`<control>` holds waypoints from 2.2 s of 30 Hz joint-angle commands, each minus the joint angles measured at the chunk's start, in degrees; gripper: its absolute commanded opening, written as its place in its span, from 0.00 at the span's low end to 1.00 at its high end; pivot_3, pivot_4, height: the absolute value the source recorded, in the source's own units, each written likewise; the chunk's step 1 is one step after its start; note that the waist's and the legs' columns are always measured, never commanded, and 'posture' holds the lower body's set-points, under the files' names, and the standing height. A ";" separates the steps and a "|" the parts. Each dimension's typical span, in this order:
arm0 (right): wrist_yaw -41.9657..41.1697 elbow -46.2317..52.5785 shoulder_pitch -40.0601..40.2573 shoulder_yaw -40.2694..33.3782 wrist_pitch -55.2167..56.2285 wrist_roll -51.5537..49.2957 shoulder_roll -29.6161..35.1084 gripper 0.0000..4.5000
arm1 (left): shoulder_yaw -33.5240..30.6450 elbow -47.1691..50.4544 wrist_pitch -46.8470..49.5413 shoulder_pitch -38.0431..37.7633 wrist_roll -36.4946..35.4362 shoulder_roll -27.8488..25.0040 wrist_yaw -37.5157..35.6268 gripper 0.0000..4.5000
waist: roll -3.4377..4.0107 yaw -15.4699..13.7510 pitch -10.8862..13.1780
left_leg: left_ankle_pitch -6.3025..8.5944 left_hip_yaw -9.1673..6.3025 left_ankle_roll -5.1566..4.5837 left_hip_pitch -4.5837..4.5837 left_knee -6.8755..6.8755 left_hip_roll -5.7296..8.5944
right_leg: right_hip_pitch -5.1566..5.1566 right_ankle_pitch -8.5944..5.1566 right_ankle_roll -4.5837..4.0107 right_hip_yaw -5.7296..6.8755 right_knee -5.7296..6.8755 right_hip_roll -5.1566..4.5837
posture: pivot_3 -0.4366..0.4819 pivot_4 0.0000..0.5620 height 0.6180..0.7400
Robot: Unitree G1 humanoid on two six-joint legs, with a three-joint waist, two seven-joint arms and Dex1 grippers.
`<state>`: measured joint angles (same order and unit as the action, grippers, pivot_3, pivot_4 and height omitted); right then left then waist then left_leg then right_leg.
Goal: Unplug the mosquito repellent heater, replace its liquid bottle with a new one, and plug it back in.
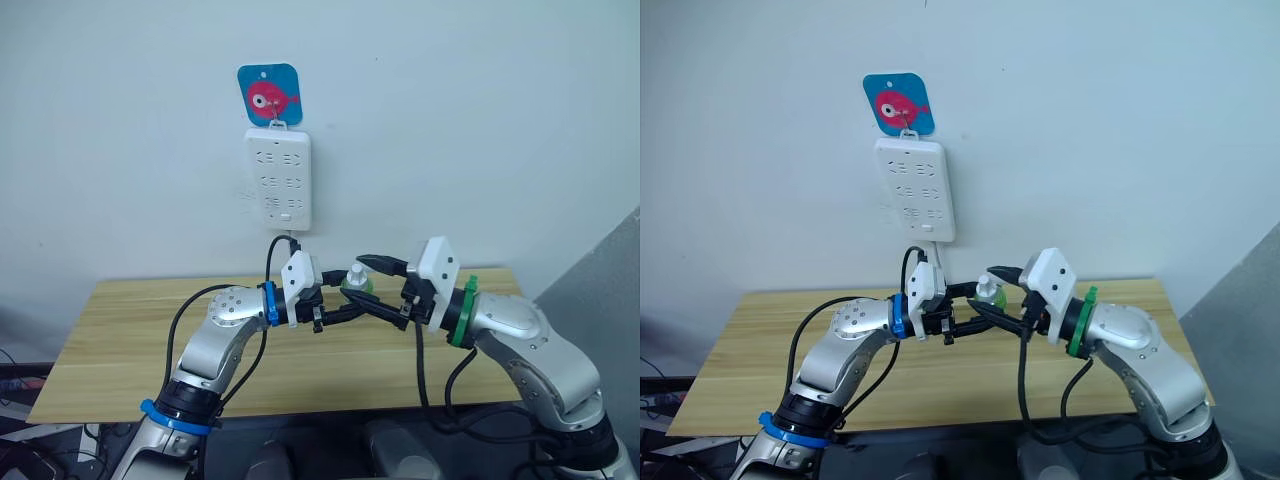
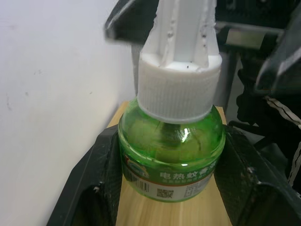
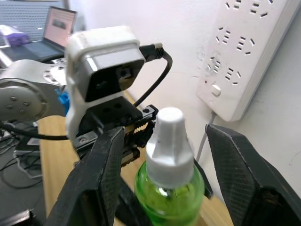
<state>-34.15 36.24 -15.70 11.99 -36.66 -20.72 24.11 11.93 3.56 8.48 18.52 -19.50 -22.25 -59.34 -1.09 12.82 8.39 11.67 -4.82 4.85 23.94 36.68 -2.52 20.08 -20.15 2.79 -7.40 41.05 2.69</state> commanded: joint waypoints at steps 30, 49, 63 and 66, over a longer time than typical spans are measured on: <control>0.98 0.14 -4.73 1.39 -4.31 -5.50 1.80 0.63 | -0.50 0.39 -1.96 0.06 0.12 -0.37 -0.91 0.52 | -0.01 1.50 -0.62 | 0.00 -0.01 -0.01 0.03 -0.04 -0.01 | 0.04 0.00 0.01 0.01 -0.02 0.01 | 0.21 0.10 0.95; -13.87 0.20 -0.41 -12.88 -6.95 -17.56 17.67 0.63 | -0.10 0.62 -3.44 -1.81 1.00 -0.21 -0.97 0.52 | 0.02 1.39 -0.83 | 0.01 0.02 -0.01 0.04 -0.06 0.02 | 0.04 -0.01 0.01 0.00 -0.06 0.00 | 0.21 0.09 0.95; -7.61 -2.65 -10.22 -2.47 -9.16 -16.33 8.29 0.63 | 0.48 0.63 -4.26 -2.01 1.69 -0.06 -1.50 0.52 | 0.12 1.44 -0.99 | 0.01 0.02 -0.01 0.05 -0.08 -0.02 | 0.08 -0.01 0.01 -0.02 -0.06 0.02 | 0.22 0.08 0.95; -8.15 -3.92 -10.79 -1.19 -8.27 -15.26 7.82 0.63 | 0.39 0.92 -4.25 -2.28 1.74 -0.17 -1.32 0.52 | 0.12 1.36 -0.99 | 0.01 0.02 -0.01 0.07 -0.07 0.00 | 0.07 -0.01 0.01 -0.01 -0.07 0.00 | 0.24 0.07 0.95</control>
<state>-41.75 32.09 -25.37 10.81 -46.54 -36.82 32.32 12.30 2.51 5.49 16.22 -17.65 -22.39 -60.68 -0.97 14.18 7.40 11.68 -4.80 4.84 24.00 36.61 -2.52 20.15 -20.16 2.80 -7.42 40.99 2.69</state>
